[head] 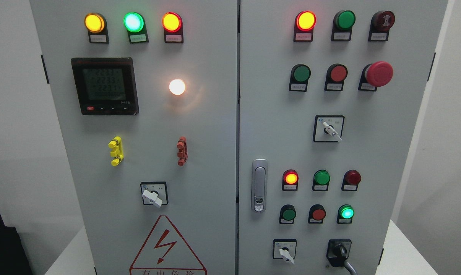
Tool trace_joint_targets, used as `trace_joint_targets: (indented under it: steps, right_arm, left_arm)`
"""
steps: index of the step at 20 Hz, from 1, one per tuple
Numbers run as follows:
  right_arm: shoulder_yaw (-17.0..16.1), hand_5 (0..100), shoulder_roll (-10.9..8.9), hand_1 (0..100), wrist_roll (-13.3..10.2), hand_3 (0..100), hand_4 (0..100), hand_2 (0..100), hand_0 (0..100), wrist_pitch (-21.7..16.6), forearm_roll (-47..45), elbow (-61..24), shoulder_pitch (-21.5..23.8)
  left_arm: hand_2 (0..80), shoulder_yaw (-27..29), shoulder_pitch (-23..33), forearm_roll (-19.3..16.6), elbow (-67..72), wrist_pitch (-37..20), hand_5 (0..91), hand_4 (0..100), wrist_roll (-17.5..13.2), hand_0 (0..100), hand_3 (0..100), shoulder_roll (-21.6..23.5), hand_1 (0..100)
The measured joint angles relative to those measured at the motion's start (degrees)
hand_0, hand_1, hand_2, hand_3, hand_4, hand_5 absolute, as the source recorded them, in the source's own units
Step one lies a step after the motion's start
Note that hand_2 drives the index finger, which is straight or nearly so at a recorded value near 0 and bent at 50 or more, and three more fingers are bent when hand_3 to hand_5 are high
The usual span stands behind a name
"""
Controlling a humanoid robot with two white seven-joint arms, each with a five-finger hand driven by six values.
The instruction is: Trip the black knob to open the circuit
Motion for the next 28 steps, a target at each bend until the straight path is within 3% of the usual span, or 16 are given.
trace_joint_targets:
  steps: [13, 19, 21, 27, 28]
  right_arm:
    - [-0.5, 79, 0.00, 0, -0.1, 91, 83, 0, 0, -0.3, 0.0, -0.5, 0.3]
    - [-0.6, 70, 0.00, 0, -0.1, 82, 72, 0, 0, -0.6, 0.1, -1.4, 1.8]
    - [-0.6, 60, 0.00, 0, -0.1, 73, 62, 0, 0, -0.6, 0.1, -2.0, 2.6]
    - [-0.6, 52, 0.00, 0, -0.1, 64, 52, 0, 0, -1.1, 0.1, -4.1, 5.8]
    - [-0.6, 47, 0.00, 0, -0.1, 58, 48, 0, 0, -1.2, 0.1, -4.5, 6.4]
  left_arm:
    - [0.0, 0.0, 0.0, 0.0, 0.0, 0.0, 0.0, 0, 0.0, 12, 0, 0.0, 39]
    - [0.0, 0.0, 0.0, 0.0, 0.0, 0.2, 0.0, 0, 0.0, 12, 0, 0.0, 39]
    - [0.0, 0.0, 0.0, 0.0, 0.0, 0.3, 0.0, 0, 0.0, 12, 0, 0.0, 39]
    - [0.0, 0.0, 0.0, 0.0, 0.0, 0.1, 0.0, 0, 0.0, 12, 0, 0.0, 39]
    - [0.0, 0.0, 0.0, 0.0, 0.0, 0.1, 0.0, 0, 0.0, 12, 0, 0.0, 39]
